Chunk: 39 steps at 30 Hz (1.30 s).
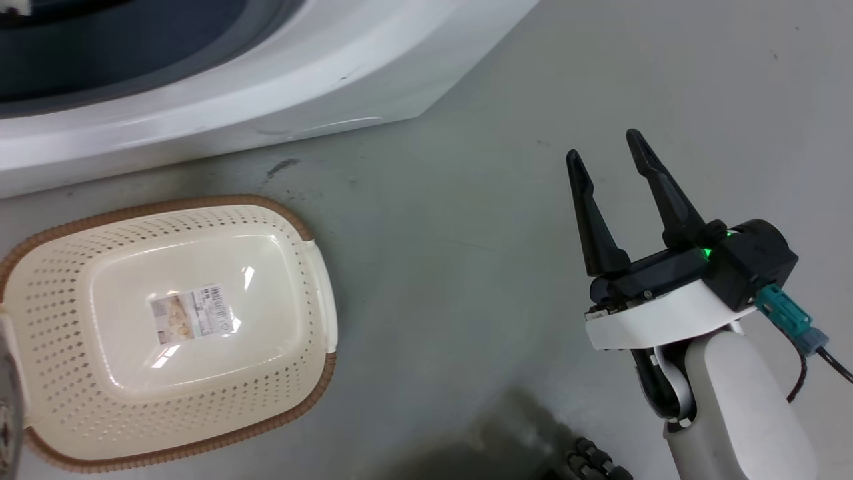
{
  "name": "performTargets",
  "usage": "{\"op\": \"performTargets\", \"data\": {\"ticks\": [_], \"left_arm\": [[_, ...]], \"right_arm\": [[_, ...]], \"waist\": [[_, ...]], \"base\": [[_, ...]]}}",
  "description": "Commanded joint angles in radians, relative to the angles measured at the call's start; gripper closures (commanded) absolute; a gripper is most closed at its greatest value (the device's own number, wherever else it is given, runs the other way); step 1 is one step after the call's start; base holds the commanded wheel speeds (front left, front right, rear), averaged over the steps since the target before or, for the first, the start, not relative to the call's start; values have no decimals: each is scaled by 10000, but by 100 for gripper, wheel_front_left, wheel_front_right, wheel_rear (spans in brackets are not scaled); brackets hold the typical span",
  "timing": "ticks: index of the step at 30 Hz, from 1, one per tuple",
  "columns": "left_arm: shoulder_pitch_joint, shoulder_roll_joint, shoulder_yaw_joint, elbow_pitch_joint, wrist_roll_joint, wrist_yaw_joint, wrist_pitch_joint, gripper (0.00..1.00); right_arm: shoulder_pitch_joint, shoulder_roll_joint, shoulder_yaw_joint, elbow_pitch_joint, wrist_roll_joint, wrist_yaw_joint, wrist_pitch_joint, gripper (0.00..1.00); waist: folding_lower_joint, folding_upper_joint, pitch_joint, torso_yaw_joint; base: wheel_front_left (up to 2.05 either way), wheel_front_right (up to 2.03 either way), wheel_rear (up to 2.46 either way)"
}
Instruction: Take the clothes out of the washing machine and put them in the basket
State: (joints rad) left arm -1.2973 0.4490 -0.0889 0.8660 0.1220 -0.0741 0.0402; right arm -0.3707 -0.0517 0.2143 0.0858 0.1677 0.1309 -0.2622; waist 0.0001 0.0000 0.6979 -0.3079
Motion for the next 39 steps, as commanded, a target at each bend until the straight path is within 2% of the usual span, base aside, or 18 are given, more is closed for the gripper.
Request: {"op": "performTargets", "data": {"ticks": [1, 7, 15, 16, 17, 22, 25, 32, 39], "left_arm": [[-136, 87, -53, 115, 42, -83, 146, 0], [-985, 641, -472, 908, 18, -471, 1713, 0], [-1742, 957, -877, 1507, -367, -558, 4207, 0], [-1803, 975, -892, 1536, -429, -561, 4495, 21], [-1864, 1055, -952, 1406, -547, -563, 5067, 100], [-1540, 1175, -920, 859, -649, -348, 5226, 100], [-1242, 1184, -903, 373, -690, -73, 4777, 100], [102, 838, -664, -510, -1140, 531, 2337, 100], [1785, 87, -160, -265, -2009, 991, -22, 100]], "right_arm": [[-150, 25, 42, -23, 79, -5, -38, 0], [-276, 24, 315, -9, 337, -5, -38, 0], [-417, 24, 524, 66, 584, -5, -38, 0], [-437, 24, 544, 79, 614, -5, -39, 0], [-462, 22, 604, 122, 683, -5, -39, 0], [-553, 22, 640, 206, 745, -5, -39, 0], [-575, 24, 599, 296, 744, -5, -39, 0], [-437, 21, 406, 551, 567, -5, -38, 0], [127, 16, 108, 938, 86, -5, -36, 0]], "waist": [[-1, 0, 154, -189], [-1, 0, 422, -490], [-1, 0, 560, -641], [-1, 0, 572, -652], [-1, 0, 595, -674], [-1, 0, 546, -694], [-1, 0, 393, -642], [-1, 0, -537, -321], [-1, 0, -2210, 160]], "base": [[0, 0, 0], [0, 0, 0], [0, 0, 0], [0, 0, 0], [0, 0, 0], [0, 0, 0], [0, 0, 0], [0, 0, 0], [0, 0, 0]]}}
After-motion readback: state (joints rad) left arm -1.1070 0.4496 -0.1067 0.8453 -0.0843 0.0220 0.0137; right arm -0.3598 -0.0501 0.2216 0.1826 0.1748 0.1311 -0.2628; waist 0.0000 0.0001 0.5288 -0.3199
